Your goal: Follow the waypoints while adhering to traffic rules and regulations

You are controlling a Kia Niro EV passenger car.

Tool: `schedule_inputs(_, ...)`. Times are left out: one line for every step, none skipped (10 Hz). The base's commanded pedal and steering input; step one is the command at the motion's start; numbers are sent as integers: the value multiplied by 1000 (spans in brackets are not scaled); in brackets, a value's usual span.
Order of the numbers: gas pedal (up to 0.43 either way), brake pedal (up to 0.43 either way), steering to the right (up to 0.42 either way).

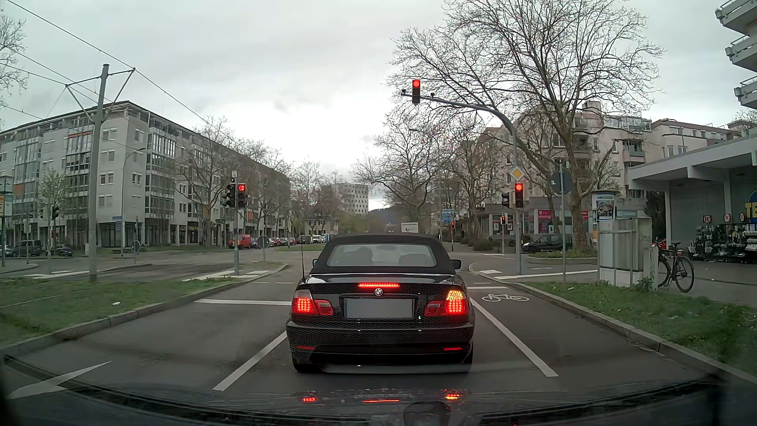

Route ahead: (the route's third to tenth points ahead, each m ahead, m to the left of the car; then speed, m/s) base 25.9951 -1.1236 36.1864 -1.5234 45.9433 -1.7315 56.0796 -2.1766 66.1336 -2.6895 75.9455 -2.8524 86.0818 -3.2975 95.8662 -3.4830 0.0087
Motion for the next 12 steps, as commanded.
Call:
schedule_inputs(0, 213, 23)
schedule_inputs(0, 213, 23)
schedule_inputs(0, 213, 23)
schedule_inputs(0, 207, 23)
schedule_inputs(0, 213, 23)
schedule_inputs(0, 213, 23)
schedule_inputs(0, 213, 23)
schedule_inputs(0, 213, 23)
schedule_inputs(0, 213, 22)
schedule_inputs(0, 213, 23)
schedule_inputs(0, 213, 23)
schedule_inputs(0, 213, 22)
